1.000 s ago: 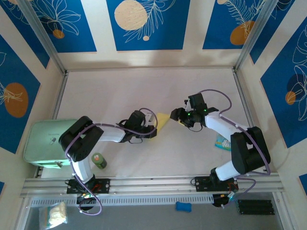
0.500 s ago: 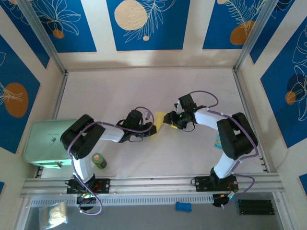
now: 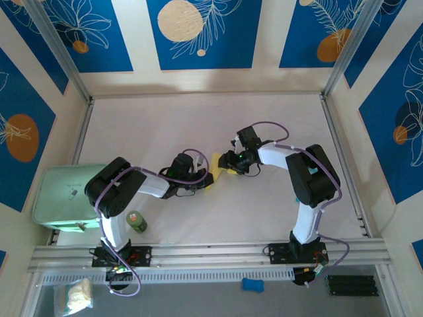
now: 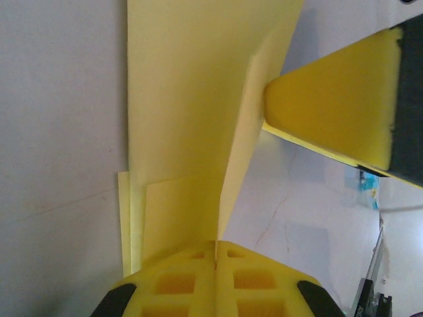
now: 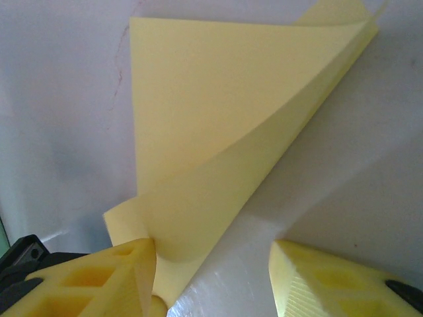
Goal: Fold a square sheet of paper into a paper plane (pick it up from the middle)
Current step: Fold the wing for the fifth time at the center of the table.
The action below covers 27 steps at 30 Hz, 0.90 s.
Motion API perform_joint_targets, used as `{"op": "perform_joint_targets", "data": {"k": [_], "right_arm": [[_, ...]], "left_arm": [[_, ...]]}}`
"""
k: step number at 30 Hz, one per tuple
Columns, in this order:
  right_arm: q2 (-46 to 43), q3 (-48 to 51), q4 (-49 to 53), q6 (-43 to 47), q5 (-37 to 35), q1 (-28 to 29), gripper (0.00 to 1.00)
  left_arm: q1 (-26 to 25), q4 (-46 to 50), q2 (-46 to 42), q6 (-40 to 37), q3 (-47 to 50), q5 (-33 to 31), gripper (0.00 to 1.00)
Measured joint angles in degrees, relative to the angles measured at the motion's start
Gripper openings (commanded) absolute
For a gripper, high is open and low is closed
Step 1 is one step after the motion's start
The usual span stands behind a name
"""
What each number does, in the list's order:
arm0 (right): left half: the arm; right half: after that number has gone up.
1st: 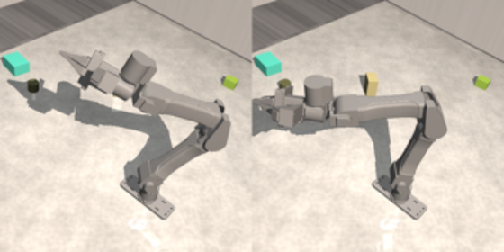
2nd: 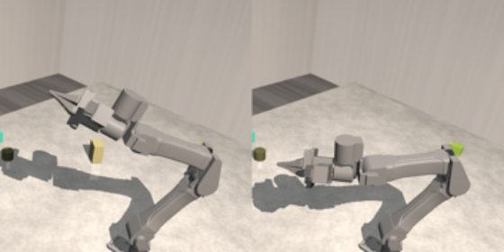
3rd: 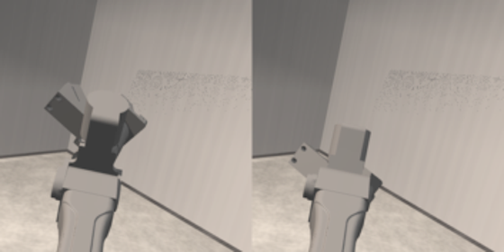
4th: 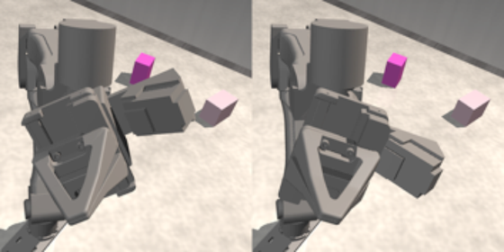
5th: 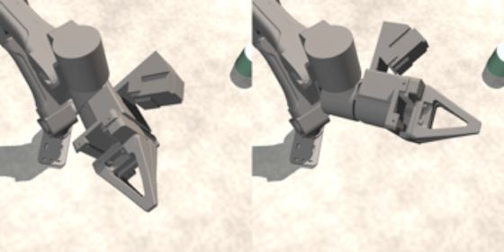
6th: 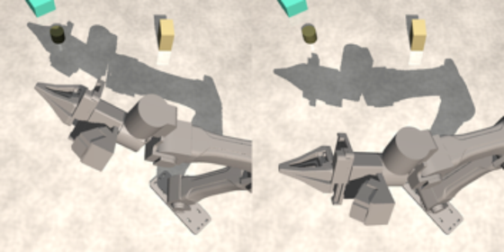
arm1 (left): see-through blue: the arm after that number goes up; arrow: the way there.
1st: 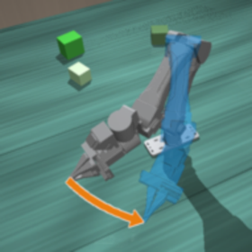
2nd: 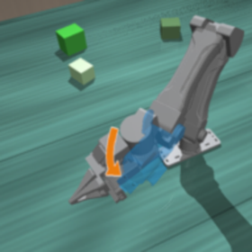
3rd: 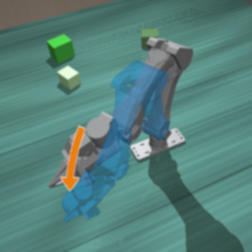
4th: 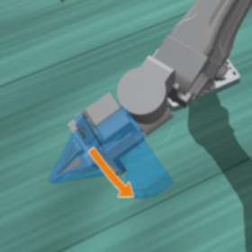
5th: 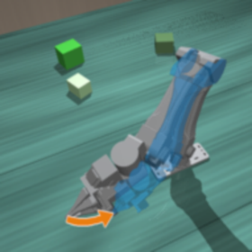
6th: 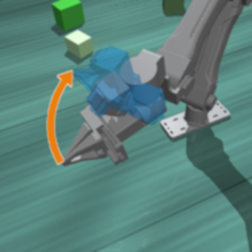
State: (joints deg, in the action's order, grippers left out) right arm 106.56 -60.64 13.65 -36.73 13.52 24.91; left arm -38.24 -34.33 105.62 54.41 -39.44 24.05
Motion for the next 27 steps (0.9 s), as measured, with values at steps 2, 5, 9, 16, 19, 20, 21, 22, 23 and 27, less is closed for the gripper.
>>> {"op": "perform_joint_targets", "data": {"k": [2,5,9,16,19,20,21,22,23,27], "right_arm": [[0.24,-0.66,0.92,0.17,-0.09,0.04,0.49],[1.25,-2.29,2.99,0.13,-0.96,0.37,0.50],[2.29,-4.50,6.08,-0.11,-2.32,0.92,0.50],[3.67,-7.28,9.60,-1.42,-3.78,1.42,0.53],[4.15,-8.22,10.75,-1.88,-4.17,1.66,0.53],[4.31,-8.52,11.10,-1.95,-4.33,1.68,0.53],[4.44,-8.76,11.41,-2.08,-4.37,1.73,0.53],[4.59,-9.03,11.74,-2.14,-4.42,1.75,0.54],[4.79,-9.35,12.15,-2.27,-4.52,1.77,0.54],[5.46,-10.56,13.57,-2.32,-4.55,1.79,0.54]], "left_arm": [[0.00,-0.20,0.00,0.24,0.09,-0.02,0.03],[0.00,-0.42,0.00,0.63,0.09,-0.02,0.06],[0.09,-0.61,0.00,0.83,0.46,-0.02,0.12],[0.15,-1.22,-0.72,0.81,1.07,-0.07,0.19],[0.22,-1.09,-1.29,0.74,1.64,-0.07,0.20],[0.24,-0.98,-1.44,0.72,1.77,-0.07,0.21],[0.26,-0.87,-1.62,0.66,1.86,-0.09,0.21],[0.26,-0.72,-1.90,0.63,1.99,-0.11,0.21],[0.26,-0.63,-2.10,0.63,2.14,-0.11,0.21],[0.26,-0.33,-2.58,0.63,2.60,-0.11,0.21]]}}
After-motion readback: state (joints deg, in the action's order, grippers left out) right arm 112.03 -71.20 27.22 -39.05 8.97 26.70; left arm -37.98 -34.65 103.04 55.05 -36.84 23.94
